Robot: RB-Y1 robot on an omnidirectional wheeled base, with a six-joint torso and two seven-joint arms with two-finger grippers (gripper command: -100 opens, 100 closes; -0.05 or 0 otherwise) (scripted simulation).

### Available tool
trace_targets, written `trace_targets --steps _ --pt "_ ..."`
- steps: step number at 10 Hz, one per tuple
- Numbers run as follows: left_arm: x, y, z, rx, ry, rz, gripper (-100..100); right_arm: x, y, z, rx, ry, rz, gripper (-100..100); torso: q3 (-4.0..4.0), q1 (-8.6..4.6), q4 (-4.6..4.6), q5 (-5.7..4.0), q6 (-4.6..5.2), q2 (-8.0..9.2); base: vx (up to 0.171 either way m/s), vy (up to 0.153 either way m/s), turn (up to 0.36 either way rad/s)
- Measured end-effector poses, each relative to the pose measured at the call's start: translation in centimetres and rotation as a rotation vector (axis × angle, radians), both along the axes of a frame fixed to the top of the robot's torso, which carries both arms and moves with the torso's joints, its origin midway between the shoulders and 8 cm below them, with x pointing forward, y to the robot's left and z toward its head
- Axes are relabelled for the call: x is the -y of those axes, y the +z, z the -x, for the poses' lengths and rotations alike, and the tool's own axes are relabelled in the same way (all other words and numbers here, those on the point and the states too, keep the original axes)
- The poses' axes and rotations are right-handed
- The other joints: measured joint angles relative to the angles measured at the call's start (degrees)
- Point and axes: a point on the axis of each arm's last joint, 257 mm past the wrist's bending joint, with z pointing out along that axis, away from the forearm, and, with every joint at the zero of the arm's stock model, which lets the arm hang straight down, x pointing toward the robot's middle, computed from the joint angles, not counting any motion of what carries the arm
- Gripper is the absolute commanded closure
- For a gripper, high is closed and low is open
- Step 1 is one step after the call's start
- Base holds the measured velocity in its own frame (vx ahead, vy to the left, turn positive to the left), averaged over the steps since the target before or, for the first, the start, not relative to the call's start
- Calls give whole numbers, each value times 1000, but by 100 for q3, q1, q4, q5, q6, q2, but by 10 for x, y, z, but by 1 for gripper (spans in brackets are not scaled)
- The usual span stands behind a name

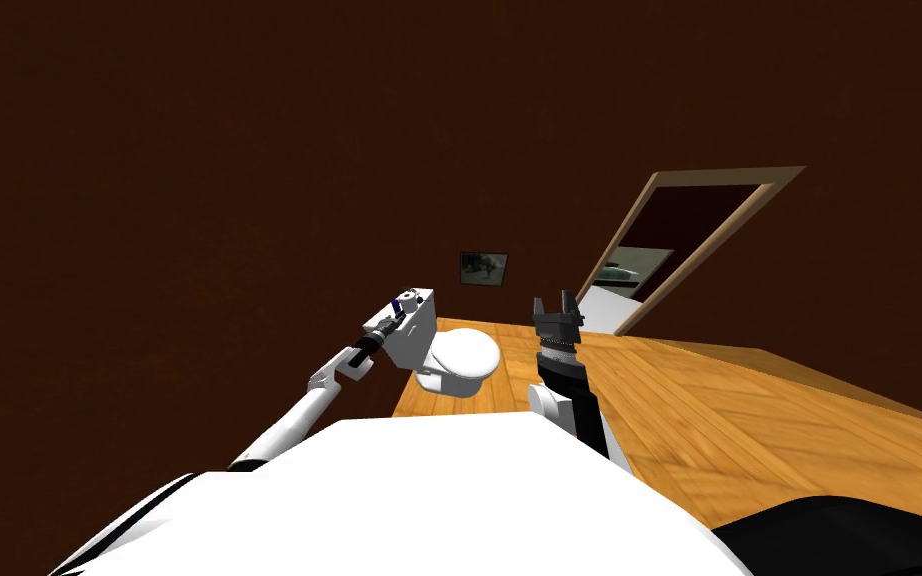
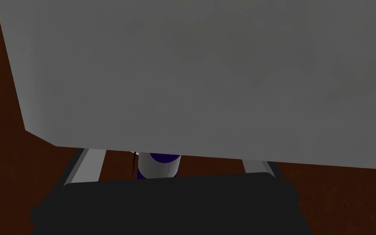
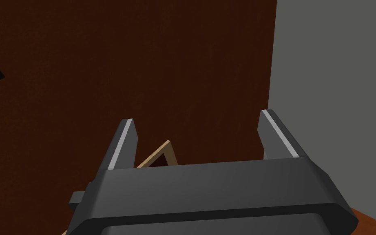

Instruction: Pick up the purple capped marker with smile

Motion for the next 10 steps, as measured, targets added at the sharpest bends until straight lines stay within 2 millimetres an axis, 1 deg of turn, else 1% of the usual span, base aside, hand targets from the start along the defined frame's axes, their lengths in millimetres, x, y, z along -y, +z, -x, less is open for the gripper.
trace_targets --steps 1,3,4,5,7,8,9,10 --pt "9 -2 -8 -3 -13 0 -100 0 0 0 0 0 0 0 7 -1 1 1 -1 14 -93 5 45" --pt "13 1 -24 -4 -19 -4 -100 0 0 0 0 0 0 0 2 7 0 2 0 5 -59 22 34" --pt "24 0 -33 -10 -32 -7 -100 0 0 0 0 0 0 0 4 12 -1 4 -1 11 -85 26 50" --pt "30 0 -40 -12 -39 -10 -100 0 0 0 0 0 0 0 7 12 1 4 -2 14 -40 11 1" --pt "30 10 -55 -7 -36 -14 -100 0 0 0 0 0 0 0 -6 3 -4 2 -1 -9 -29 6 50" --pt "40 12 -64 -8 -52 -19 -100 0 0 0 0 0 0 0 -2 5 -3 3 -2 1 -86 6 41" --pt "46 15 -69 -7 -61 -23 -100 0 0 0 0 0 0 0 5 4 0 3 -1 12 -52 4 -13" --pt "47 19 -77 -4 -60 -26 -100 0 0 0 0 0 0 0 2 3 -1 2 -1 5 -12 9 -6"
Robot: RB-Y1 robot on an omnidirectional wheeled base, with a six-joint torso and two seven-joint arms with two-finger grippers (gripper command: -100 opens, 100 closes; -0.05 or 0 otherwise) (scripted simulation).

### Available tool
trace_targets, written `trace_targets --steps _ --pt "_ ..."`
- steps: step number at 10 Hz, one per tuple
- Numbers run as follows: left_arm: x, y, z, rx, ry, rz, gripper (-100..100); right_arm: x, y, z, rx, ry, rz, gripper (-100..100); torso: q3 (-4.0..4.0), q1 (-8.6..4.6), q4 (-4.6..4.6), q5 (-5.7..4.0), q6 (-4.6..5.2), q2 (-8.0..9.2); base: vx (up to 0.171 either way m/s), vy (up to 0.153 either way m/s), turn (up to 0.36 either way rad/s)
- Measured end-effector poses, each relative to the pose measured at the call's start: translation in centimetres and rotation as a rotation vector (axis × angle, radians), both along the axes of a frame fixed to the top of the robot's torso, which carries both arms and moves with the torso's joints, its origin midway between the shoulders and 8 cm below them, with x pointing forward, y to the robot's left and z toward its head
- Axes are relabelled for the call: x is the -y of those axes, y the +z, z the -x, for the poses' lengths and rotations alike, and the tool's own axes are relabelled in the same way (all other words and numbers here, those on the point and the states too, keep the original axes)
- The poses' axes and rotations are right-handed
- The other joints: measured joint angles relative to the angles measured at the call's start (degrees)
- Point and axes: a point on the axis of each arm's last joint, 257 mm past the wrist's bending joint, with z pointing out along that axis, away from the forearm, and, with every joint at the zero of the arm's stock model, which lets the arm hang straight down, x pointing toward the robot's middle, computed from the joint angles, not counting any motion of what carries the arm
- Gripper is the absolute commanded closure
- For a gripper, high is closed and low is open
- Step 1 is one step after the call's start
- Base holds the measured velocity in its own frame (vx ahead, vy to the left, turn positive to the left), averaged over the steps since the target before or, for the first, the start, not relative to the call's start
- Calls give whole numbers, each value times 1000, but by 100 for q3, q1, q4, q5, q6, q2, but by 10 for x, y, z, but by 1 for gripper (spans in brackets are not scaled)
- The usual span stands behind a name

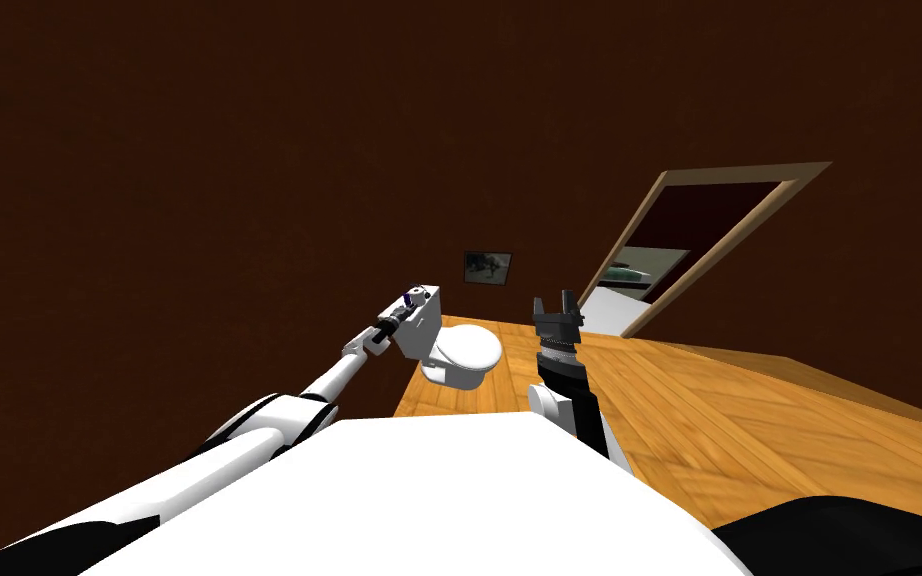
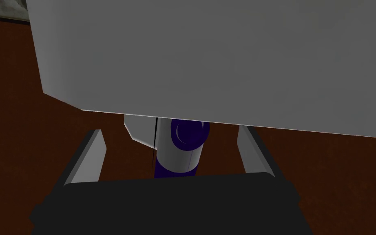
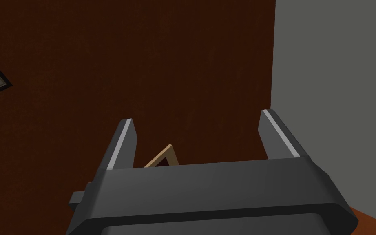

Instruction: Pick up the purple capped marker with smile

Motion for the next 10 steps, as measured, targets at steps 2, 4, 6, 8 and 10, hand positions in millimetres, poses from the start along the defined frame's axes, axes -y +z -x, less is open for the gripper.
trace_targets --steps 2,4,6,8,10 --pt "13 4 -11 -3 -13 -11 -100 0 0 0 0 0 0 0 0 5 -2 2 -3 2 -73 18 72" --pt "21 15 -23 5 -23 -19 -100 0 0 0 0 0 0 0 -1 3 -1 1 -1 -2 -27 10 -11" --pt "20 18 -30 3 -19 -21 -100 0 0 0 0 0 0 0 -12 0 -5 1 -2 -19 3 1 0" --pt "20 18 -31 2 -18 -21 100 0 0 0 0 0 0 0 -12 -1 -6 1 -1 -20 0 3 -3" --pt "22 17 -30 3 -27 -44 100 0 0 0 0 0 0 0 -8 11 1 31 -20 -17 -1 3 -16"
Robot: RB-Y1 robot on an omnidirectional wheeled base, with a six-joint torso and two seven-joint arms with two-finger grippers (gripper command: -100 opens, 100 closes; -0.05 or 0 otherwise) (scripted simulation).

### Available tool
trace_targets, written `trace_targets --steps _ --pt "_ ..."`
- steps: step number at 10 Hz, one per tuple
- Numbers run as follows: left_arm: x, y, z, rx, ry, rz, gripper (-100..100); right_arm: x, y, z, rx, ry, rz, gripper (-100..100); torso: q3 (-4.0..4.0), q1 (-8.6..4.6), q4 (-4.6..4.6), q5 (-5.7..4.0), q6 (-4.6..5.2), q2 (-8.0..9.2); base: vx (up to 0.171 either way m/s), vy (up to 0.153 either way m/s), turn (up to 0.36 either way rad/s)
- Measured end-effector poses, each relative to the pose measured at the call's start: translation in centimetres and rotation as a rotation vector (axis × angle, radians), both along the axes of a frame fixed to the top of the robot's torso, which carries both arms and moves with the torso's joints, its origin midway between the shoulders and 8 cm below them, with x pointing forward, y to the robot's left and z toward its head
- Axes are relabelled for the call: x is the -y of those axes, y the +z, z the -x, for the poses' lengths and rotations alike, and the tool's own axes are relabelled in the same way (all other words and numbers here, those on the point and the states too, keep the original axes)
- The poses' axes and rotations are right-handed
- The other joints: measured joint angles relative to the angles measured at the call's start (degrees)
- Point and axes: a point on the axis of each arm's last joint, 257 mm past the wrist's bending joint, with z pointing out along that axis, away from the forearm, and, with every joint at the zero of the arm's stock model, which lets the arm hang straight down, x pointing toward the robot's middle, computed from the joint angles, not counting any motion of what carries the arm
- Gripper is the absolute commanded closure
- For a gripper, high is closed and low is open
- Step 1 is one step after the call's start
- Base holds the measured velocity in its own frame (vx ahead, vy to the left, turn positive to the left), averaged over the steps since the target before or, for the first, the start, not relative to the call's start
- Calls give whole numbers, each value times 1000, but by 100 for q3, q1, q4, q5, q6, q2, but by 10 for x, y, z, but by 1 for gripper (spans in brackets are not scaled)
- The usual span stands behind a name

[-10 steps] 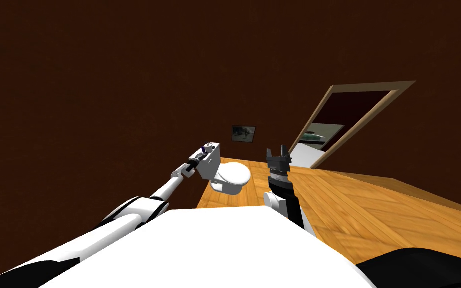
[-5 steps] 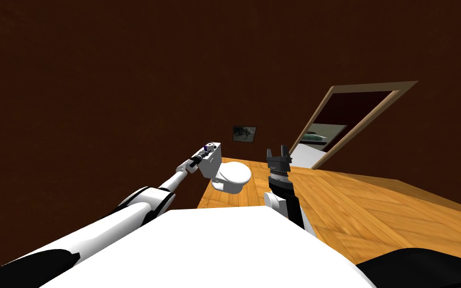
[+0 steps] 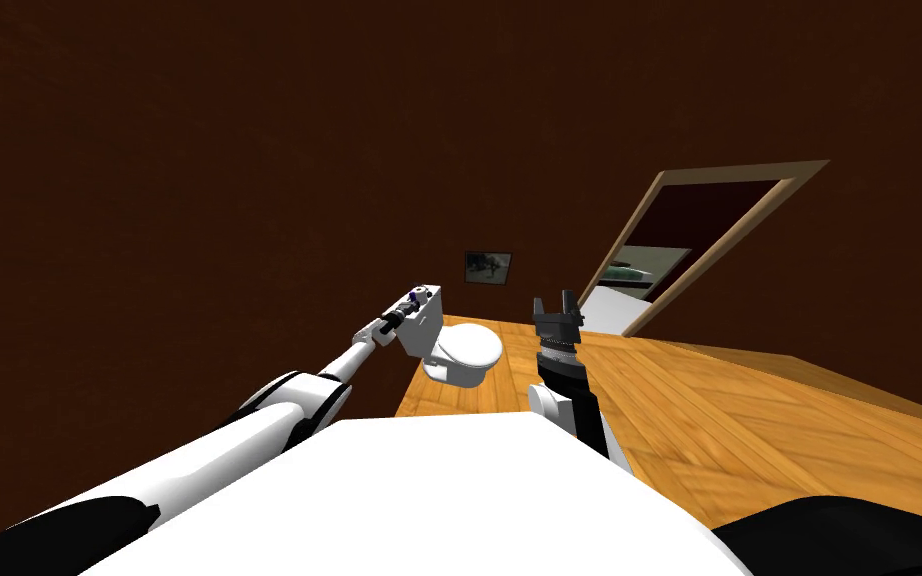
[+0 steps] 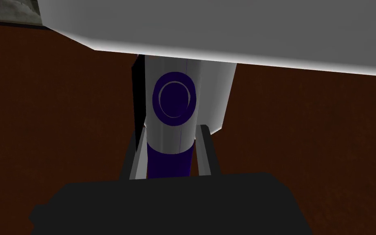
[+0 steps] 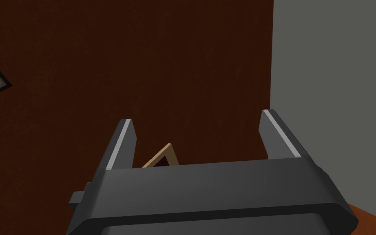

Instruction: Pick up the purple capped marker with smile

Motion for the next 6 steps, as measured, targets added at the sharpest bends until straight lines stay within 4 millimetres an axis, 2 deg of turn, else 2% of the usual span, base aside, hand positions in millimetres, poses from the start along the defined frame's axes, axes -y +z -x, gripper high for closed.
trace_targets --steps 1,2,3,5,6 --pt "0 0 0 1 -1 -2 100 0 0 0 0 0 0 0 0 10 -1 6 -3 0 0 0 0" --pt "0 0 0 1 0 -2 0 0 0 0 0 0 0 0 -2 12 -3 7 1 -1 0 0 0" --pt "-1 1 0 1 1 -2 100 0 0 0 0 0 0 0 -3 11 -4 7 2 -2 66 -13 -66" --pt "-19 -3 12 5 29 35 100 0 0 0 0 0 0 0 -20 10 -11 6 3 -30 75 -11 -7" --pt "-22 -8 16 3 33 43 100 0 0 0 0 0 0 0 -28 9 -23 9 9 -34 102 -38 -90"
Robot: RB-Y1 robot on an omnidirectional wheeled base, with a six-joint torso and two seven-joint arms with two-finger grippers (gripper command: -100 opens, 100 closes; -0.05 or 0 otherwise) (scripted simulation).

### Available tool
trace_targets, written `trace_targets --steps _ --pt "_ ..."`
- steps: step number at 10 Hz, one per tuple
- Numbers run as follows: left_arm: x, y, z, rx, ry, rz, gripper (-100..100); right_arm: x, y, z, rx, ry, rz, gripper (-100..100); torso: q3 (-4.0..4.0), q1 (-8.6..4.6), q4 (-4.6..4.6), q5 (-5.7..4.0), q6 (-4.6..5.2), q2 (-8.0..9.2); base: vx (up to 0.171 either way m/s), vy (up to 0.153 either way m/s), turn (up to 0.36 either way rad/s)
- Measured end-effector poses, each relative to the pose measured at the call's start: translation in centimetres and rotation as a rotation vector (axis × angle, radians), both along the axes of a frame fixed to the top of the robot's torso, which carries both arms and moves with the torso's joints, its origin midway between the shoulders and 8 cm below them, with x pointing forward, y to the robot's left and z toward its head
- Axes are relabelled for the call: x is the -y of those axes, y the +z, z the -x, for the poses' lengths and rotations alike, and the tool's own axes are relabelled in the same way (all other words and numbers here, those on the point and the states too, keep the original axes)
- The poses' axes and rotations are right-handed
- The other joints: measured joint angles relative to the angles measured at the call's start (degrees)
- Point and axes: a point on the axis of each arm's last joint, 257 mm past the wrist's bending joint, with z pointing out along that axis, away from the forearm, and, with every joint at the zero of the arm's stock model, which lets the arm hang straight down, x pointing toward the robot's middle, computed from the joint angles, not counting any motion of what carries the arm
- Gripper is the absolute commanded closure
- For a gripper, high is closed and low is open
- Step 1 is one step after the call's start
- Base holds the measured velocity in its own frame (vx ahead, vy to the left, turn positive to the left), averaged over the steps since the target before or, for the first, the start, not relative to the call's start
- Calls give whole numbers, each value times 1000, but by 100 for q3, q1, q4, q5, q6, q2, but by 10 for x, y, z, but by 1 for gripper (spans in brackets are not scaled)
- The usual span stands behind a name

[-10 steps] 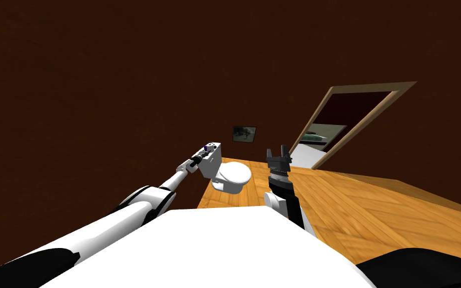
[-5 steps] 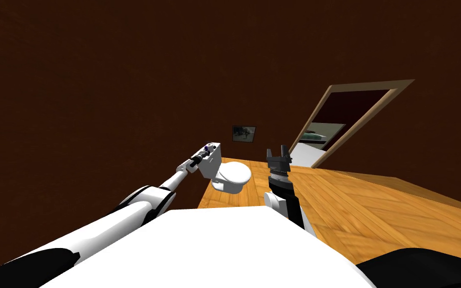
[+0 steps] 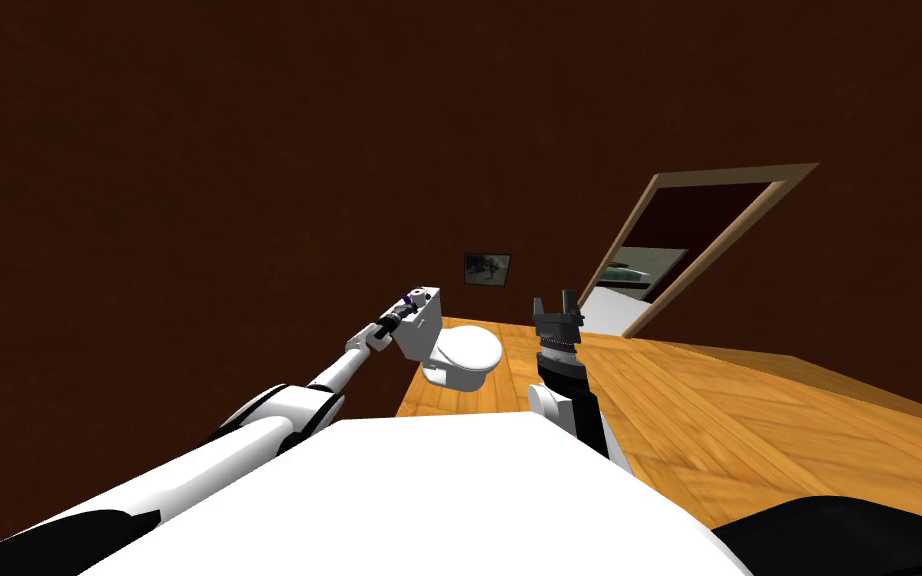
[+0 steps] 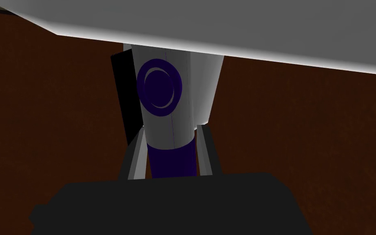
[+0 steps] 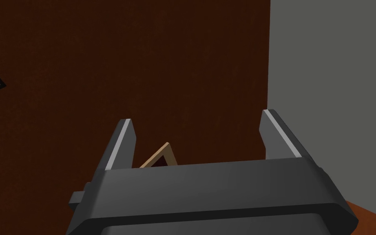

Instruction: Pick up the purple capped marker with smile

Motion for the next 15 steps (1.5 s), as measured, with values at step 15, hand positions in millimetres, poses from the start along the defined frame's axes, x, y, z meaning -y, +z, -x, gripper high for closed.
trace_targets --steps 15 --pt "-62 -18 96 13 75 28 100 0 0 0 0 0 0 0 -74 -4 -116 30 15 -34 49 -11 -27"
